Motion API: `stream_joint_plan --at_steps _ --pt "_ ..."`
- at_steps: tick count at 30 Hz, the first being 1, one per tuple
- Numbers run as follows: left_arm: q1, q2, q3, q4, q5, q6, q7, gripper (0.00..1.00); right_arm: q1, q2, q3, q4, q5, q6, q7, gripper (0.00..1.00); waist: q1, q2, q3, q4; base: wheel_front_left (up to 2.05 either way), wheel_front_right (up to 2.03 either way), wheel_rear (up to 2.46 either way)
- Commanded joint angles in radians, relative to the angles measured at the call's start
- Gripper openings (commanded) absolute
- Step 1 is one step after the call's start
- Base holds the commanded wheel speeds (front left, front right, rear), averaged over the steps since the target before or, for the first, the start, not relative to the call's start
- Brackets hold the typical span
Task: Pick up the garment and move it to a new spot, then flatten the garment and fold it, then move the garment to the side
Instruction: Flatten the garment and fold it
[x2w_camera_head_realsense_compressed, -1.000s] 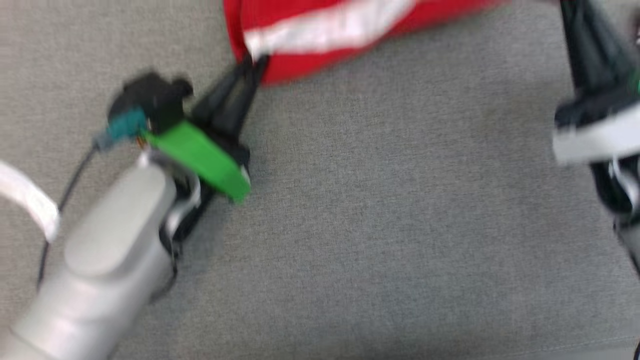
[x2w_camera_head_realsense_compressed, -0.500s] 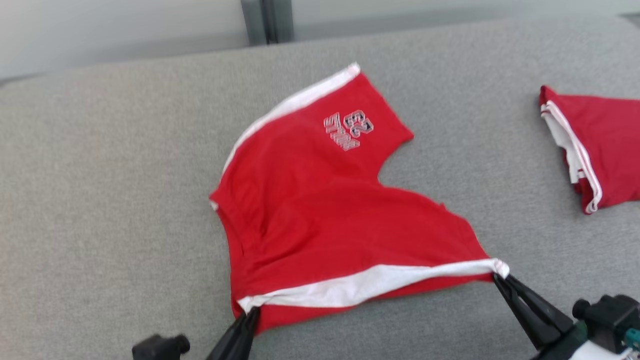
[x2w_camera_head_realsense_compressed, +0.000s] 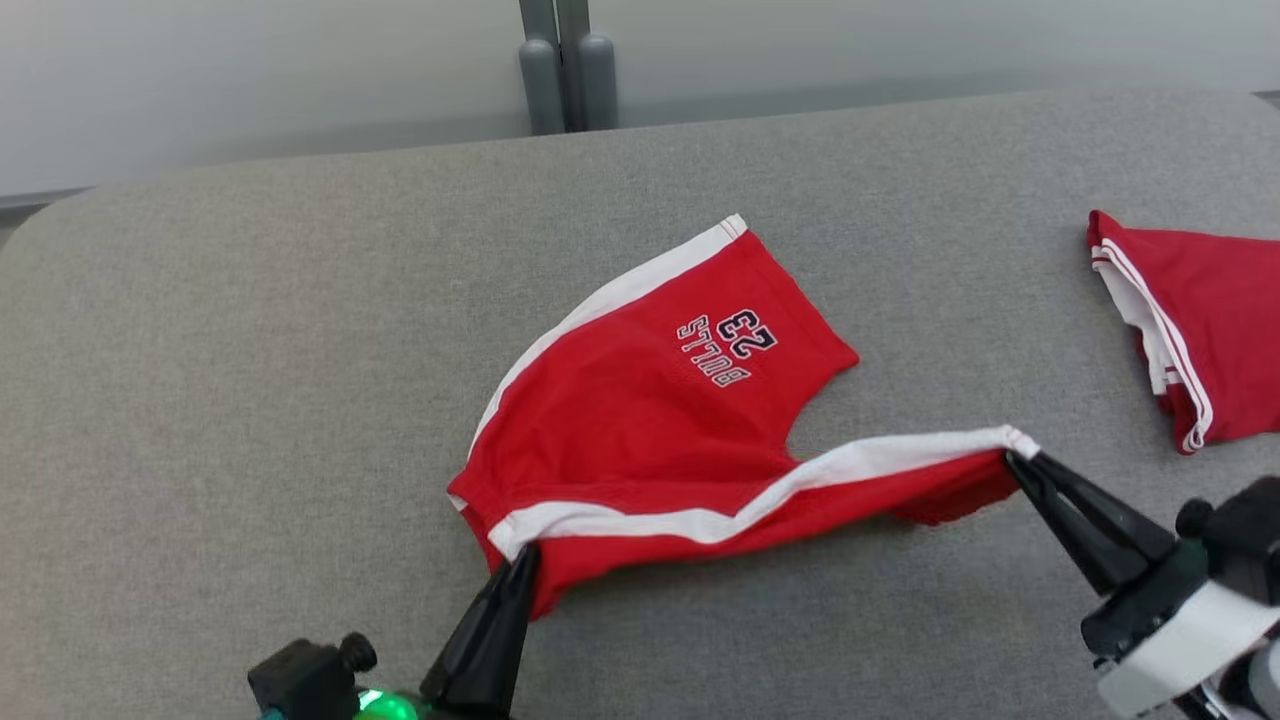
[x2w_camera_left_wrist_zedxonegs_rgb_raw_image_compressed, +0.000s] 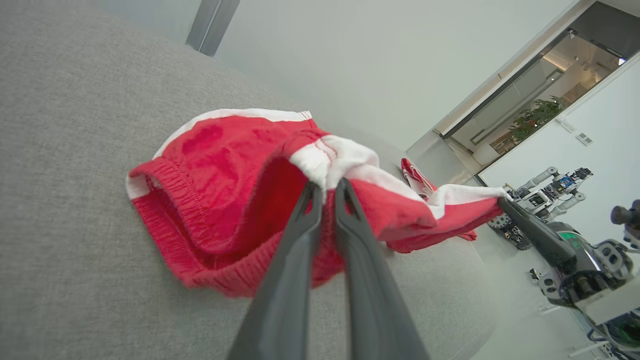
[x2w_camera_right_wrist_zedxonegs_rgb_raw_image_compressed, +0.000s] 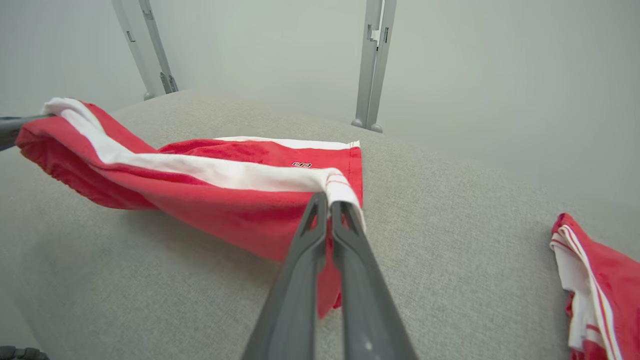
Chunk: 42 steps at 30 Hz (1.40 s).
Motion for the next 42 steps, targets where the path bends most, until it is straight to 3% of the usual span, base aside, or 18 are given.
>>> stream_joint_plan --at_steps 1,7,13,19,26,38,39,40,41,42 --pt "-0.042 -0.005 0.005 0.011 0.004 -0.004 0.006 0.00 -0.060 -0.014 0.019 0.016 0.016 -0.001 -0.002 0.00 0.0001 0.0000 0.140 0.087 0.00 0.00 0.00" --pt "-0.201 -0.052 -0.004 0.075 0.027 -0.009 0.043 0.00 -0.337 -0.114 0.154 0.127 0.066 -0.001 0.020 0.00 0.0001 0.0000 0.239 0.191 0.00 0.00 0.00" --pt "-0.342 -0.105 -0.006 0.146 0.034 -0.006 0.074 0.00 -0.574 -0.156 0.265 0.238 0.131 -0.001 0.063 0.00 0.0001 0.0000 0.293 0.266 0.00 0.00 0.00" --pt "-0.430 -0.144 -0.020 0.209 0.039 -0.009 0.100 0.00 -0.759 -0.158 0.411 0.313 0.182 -0.001 0.101 0.00 0.0001 0.0000 0.331 0.306 0.00 0.00 0.00" --pt "-0.482 -0.169 -0.024 0.253 0.034 -0.015 0.109 0.00 -0.891 -0.169 0.504 0.417 0.234 -0.001 0.070 0.00 0.0001 0.0000 0.344 0.328 0.00 0.00 0.00" --pt "-0.545 -0.217 -0.054 0.343 0.035 -0.031 0.118 0.14 -1.043 -0.157 0.646 0.511 0.266 -0.001 0.038 0.00 0.0001 0.0000 0.365 0.347 0.00 0.00 0.00" --pt "-0.549 -0.219 -0.056 0.354 0.036 -0.028 0.117 0.20 -1.048 -0.150 0.655 0.522 0.270 -0.001 0.037 0.11 0.0001 0.0000 0.365 0.347 0.00 0.00 0.00" --pt "-0.552 -0.221 -0.056 0.360 0.039 -0.024 0.114 0.34 -1.055 -0.145 0.657 0.532 0.270 -0.001 0.031 0.53 0.0001 0.0000 0.366 0.347 0.00 0.00 0.00" --pt "-0.556 -0.223 -0.053 0.367 0.047 -0.016 0.101 0.68 -1.064 -0.138 0.658 0.543 0.272 -0.001 0.027 1.00 0.0001 0.0000 0.366 0.346 0.00 0.00 0.00" --pt "-0.556 -0.225 -0.050 0.375 0.049 -0.008 0.097 0.95 -1.065 -0.129 0.658 0.554 0.281 -0.001 0.025 1.00 0.0001 0.0000 0.365 0.344 0.00 0.00 0.00"
